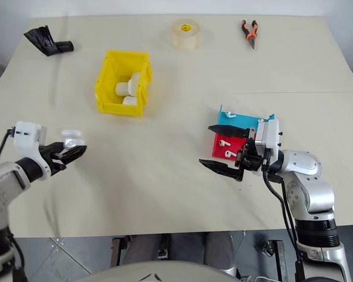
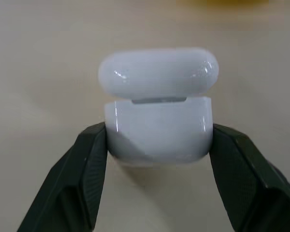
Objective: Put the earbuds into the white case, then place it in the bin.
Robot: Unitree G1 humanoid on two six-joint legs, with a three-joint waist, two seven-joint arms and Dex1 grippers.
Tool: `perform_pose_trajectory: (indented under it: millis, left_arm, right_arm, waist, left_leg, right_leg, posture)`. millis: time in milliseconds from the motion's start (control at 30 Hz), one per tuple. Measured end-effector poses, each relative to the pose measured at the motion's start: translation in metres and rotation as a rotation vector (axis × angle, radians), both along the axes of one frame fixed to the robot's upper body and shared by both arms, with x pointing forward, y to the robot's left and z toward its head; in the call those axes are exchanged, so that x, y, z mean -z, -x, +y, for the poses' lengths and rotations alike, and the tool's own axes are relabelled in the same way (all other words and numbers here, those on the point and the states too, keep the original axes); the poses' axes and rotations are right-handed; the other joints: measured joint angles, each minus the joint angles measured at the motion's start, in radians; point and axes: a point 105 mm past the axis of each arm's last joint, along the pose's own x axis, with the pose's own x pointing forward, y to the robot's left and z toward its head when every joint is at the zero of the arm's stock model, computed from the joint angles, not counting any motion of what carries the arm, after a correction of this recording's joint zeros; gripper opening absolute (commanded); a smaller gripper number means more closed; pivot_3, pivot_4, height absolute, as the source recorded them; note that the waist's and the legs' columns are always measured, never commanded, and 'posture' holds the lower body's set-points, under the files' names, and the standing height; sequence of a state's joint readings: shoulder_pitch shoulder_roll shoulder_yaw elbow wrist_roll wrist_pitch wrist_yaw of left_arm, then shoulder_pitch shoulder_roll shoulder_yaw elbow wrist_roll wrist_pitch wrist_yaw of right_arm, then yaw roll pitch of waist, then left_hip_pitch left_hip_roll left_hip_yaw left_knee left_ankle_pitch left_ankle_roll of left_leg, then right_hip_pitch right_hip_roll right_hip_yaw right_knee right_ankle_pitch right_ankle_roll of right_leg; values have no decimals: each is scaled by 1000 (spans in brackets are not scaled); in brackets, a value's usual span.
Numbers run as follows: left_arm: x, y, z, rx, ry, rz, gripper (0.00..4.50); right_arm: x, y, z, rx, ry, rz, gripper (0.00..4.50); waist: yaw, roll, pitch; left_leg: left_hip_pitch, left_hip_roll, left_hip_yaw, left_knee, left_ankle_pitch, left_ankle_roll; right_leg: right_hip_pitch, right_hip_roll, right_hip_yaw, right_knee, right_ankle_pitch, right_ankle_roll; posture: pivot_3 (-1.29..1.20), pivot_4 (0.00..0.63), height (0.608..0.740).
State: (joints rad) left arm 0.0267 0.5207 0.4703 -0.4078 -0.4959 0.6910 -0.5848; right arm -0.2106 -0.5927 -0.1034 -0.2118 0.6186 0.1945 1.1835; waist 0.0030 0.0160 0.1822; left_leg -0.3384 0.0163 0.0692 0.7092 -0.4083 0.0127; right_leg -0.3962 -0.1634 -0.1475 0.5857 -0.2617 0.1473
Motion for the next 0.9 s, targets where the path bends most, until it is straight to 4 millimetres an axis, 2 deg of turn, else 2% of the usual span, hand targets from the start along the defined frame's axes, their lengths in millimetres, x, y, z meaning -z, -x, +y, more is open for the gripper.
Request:
perform_pose_trajectory:
  millis: [100, 167, 300, 400, 567, 667, 733, 900]
  left_arm:
    - [-19, 9, -24, 127, 28, -235, 2772]
    - [-27, 14, -50, 239, 89, -356, 2772]
    - [-29, 16, -98, 437, 179, -447, 2772]
    - [-39, 14, -133, 596, 226, -560, 2772]
    - [-45, 10, -182, 801, 283, -670, 2772]
    - [-40, 11, -201, 896, 238, -725, 2772]
    - [-40, 10, -214, 938, 272, -751, 2772]
    - [-45, 13, -232, 1021, 305, -803, 2772]
  right_arm:
    - [-3, -1, -10, 25, 34, -12, 4500]
    - [-3, 0, -24, 62, 71, -12, 4500]
    - [-5, 3, -49, 142, 123, -14, 4500]
    - [-3, 11, -76, 239, 189, -16, 4500]
    - [2, 31, -122, 423, 285, 10, 4500]
    - [8, 41, -143, 528, 340, 50, 4500]
    - [14, 48, -156, 593, 387, 93, 4500]
    - [21, 52, -164, 635, 488, 151, 4500]
  waist:
    - [11, 0, 0]
    - [22, 0, 0]
    - [26, 0, 0]
    - [28, 0, 0]
    - [27, 0, 0]
    - [23, 0, 0]
    - [24, 0, 0]
    - [23, 0, -1]
  left_leg:
    - [-1, 0, 0, 4, 0, 0]
    - [0, 0, 0, 5, 0, 0]
    - [-1, 0, 0, 6, -1, 2]
    - [-1, -1, 0, 6, -1, 3]
    - [-1, -1, 1, 6, -2, 3]
    - [-1, 0, 2, 5, -2, 4]
    - [-1, 0, 1, 5, -2, 4]
    - [-1, 0, 1, 5, -2, 4]
  right_leg:
    - [0, 0, -1, 1, 0, 0]
    - [2, 0, 0, 1, 0, 0]
    - [2, 0, -1, 1, 0, 1]
    - [2, 0, -1, 1, 0, 1]
    - [2, 0, -1, 0, 1, 1]
    - [3, 0, -1, 0, 1, 1]
    - [3, 0, -1, -1, 1, 1]
    - [3, 0, -1, -1, 1, 2]
  posture:
    - [0, 150, 740]
    - [0, 150, 740]
    - [0, 150, 740]
    - [0, 150, 740]
    - [0, 150, 740]
    - [0, 150, 740]
    - [0, 150, 740]
    - [0, 150, 740]
